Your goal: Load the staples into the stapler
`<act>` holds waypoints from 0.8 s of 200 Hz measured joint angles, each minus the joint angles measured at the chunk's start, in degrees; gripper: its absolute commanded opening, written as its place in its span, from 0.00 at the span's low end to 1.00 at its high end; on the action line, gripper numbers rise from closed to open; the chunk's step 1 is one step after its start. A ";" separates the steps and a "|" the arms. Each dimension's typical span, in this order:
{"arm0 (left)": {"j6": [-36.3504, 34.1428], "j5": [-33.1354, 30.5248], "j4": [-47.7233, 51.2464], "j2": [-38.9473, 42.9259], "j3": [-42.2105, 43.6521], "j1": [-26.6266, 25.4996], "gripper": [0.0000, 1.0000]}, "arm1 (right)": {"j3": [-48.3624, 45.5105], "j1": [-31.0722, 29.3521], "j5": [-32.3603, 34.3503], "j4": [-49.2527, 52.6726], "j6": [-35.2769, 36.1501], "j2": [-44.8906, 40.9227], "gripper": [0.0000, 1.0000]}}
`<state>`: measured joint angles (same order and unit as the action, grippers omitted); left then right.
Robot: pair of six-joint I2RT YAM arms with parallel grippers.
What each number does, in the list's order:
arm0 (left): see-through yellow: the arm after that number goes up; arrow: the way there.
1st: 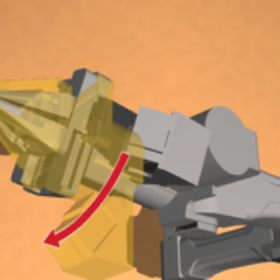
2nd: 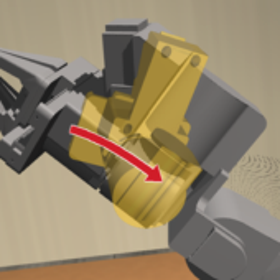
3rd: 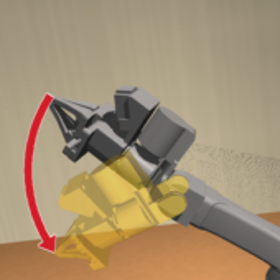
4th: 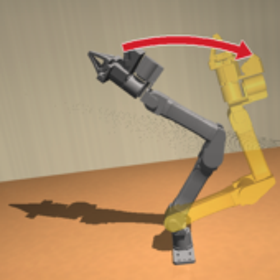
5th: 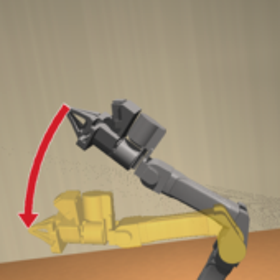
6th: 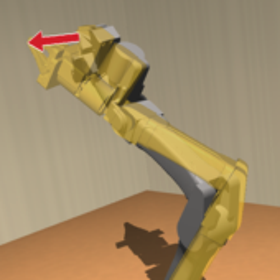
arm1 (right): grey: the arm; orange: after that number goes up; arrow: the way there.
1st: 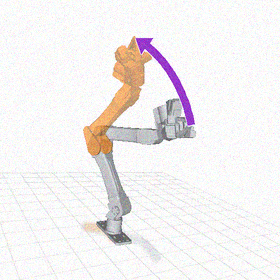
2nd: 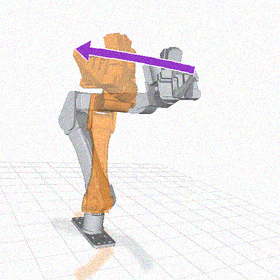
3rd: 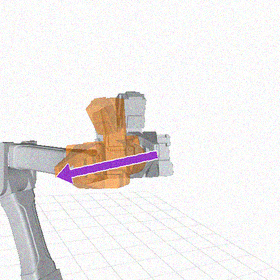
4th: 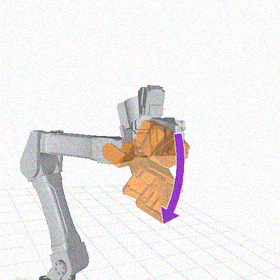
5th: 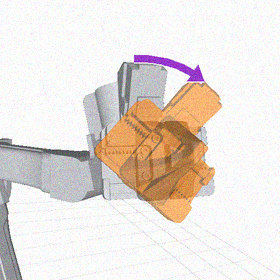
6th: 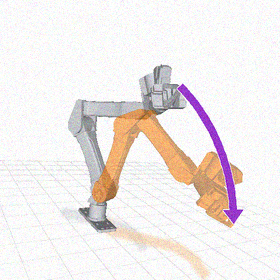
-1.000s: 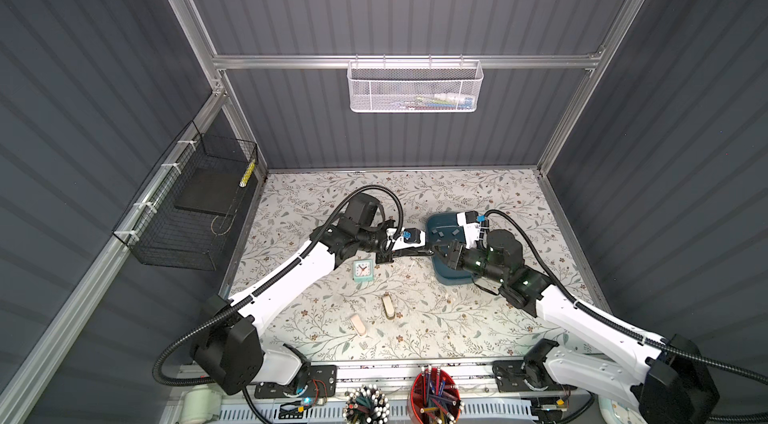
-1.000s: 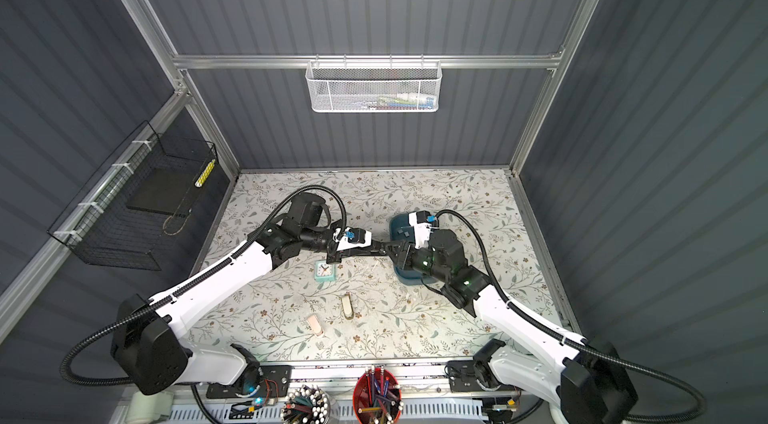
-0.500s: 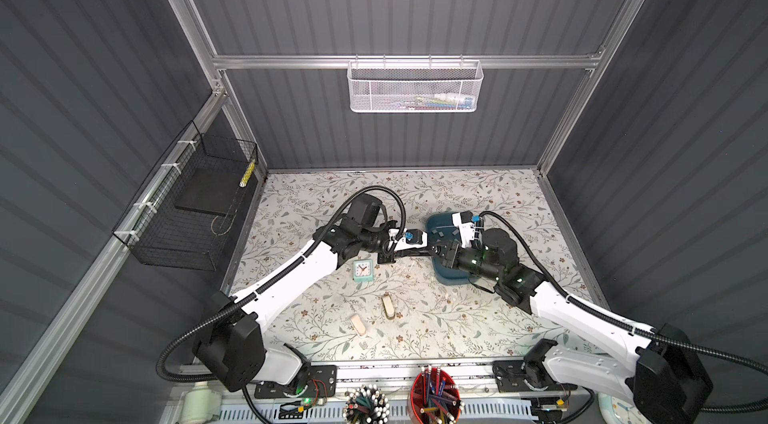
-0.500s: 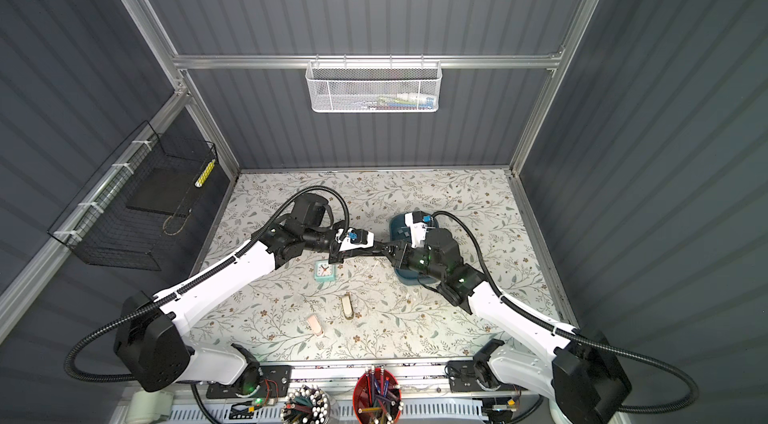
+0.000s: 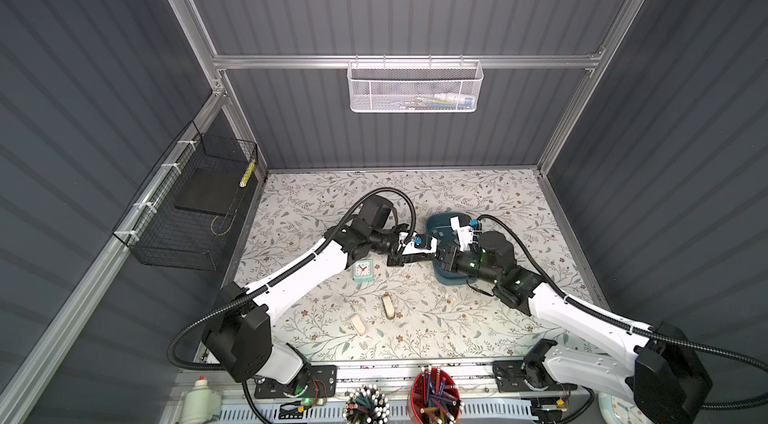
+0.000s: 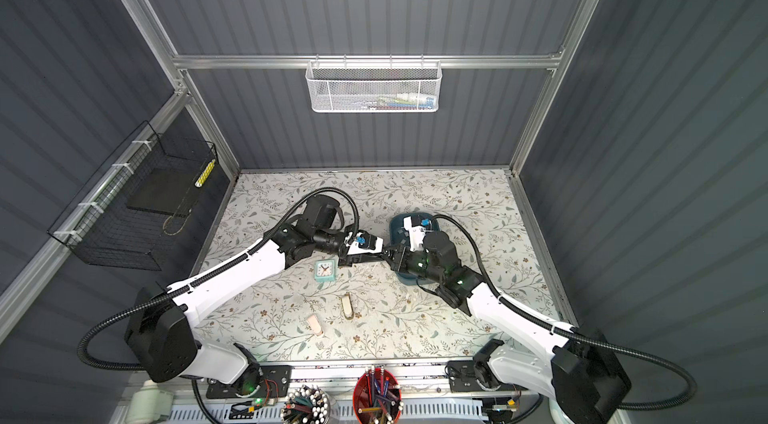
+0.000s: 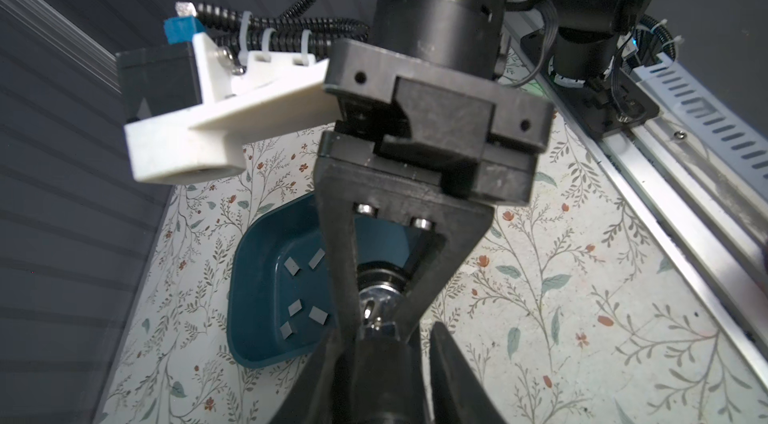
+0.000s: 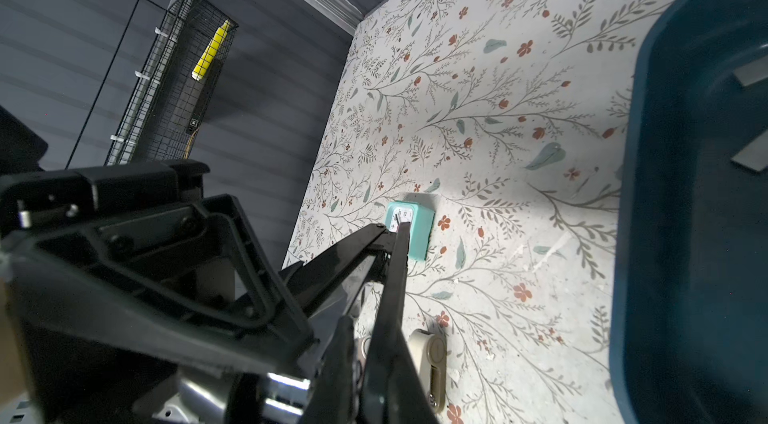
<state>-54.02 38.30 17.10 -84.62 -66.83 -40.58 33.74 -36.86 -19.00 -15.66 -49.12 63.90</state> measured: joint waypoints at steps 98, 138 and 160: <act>-0.44 2.47 3.43 -0.02 -2.34 5.11 0.00 | -8.44 7.80 -1.99 -5.53 0.52 -2.97 0.00; -0.66 9.66 5.81 -0.04 -2.14 11.13 0.00 | -10.54 10.75 -3.61 -7.26 1.36 -6.56 0.16; -0.17 11.87 5.90 0.02 -2.14 13.49 0.00 | -10.51 11.41 -3.34 -6.23 3.96 -8.22 0.37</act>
<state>-54.19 50.17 23.00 -84.60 -68.97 -27.09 23.22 -25.45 -22.35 -21.89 -45.17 55.68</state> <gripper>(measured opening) 0.291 0.266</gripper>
